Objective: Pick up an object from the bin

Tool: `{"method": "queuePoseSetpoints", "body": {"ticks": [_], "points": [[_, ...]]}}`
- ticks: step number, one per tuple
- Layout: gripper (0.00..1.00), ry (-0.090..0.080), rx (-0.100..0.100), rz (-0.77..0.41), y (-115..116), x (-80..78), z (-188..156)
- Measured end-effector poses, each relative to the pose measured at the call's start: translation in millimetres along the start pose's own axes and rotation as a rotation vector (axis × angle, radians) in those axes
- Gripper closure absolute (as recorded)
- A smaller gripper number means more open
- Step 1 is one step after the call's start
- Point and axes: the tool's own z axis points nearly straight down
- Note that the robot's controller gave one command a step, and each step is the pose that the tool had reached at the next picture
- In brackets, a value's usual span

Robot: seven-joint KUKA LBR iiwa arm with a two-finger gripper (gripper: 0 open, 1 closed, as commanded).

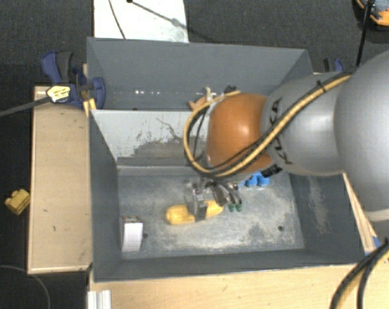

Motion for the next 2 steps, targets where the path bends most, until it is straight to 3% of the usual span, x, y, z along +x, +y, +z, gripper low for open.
{"method": "queuePoseSetpoints", "body": {"ticks": [1,2], "points": [[0.0,0.0,0.001,0.004,-1.2,0.5,2.1],[0.0,0.0,0.002,0.005,-1.3,0.5,2.2]]}}
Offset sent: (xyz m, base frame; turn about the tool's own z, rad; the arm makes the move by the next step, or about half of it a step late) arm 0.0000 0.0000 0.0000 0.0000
